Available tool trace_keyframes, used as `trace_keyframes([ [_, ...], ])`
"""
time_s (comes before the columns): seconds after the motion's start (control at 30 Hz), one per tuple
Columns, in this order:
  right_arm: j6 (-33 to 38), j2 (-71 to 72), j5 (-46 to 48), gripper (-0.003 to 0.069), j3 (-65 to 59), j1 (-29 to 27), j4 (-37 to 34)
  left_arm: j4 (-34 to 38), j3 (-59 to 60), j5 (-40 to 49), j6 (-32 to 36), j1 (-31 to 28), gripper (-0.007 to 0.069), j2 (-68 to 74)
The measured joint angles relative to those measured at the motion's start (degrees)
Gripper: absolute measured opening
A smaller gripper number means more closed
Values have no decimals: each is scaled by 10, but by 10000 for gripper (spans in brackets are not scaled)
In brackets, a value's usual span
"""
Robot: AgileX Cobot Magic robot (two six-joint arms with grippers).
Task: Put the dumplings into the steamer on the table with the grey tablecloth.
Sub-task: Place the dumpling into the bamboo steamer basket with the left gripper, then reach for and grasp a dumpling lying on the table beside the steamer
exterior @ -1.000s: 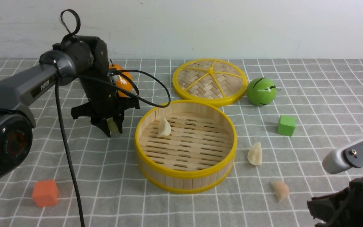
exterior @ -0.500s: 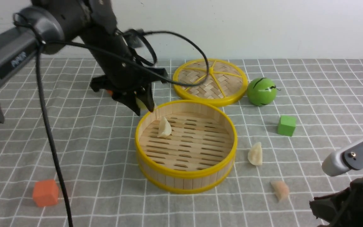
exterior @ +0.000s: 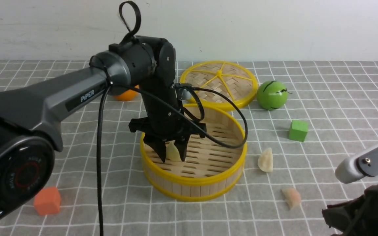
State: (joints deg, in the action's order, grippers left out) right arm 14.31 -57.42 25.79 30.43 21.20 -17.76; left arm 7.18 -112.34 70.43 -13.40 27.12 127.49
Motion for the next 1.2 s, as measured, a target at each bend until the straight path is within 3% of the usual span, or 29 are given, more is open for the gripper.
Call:
trace_keyframes([
  [0.07,0,0,8,76,0,0,-4,-3,0,0,-8,1,451,-7],
  [0.2,0,0,29,78,0,0,-12,-20,1,0,-15,1,477,-31],
  [0.53,-2,0,32,108,0,0,-35,-27,1,5,-16,1,438,-209],
  [0.7,-36,-10,11,181,0,0,-35,-23,19,8,-16,1,383,-338],
  [0.87,-58,-79,-31,303,25,0,-39,-24,120,8,-8,1,313,-467],
  [1.0,-60,-188,-32,391,110,0,-35,-72,297,-2,5,1,202,-596],
  [1.03,-60,-193,-32,393,114,0,-34,-76,315,-9,5,1,195,-602],
  [1.2,-60,-315,-34,407,231,0,-3,-184,554,-125,-11,1,-12,-755],
])
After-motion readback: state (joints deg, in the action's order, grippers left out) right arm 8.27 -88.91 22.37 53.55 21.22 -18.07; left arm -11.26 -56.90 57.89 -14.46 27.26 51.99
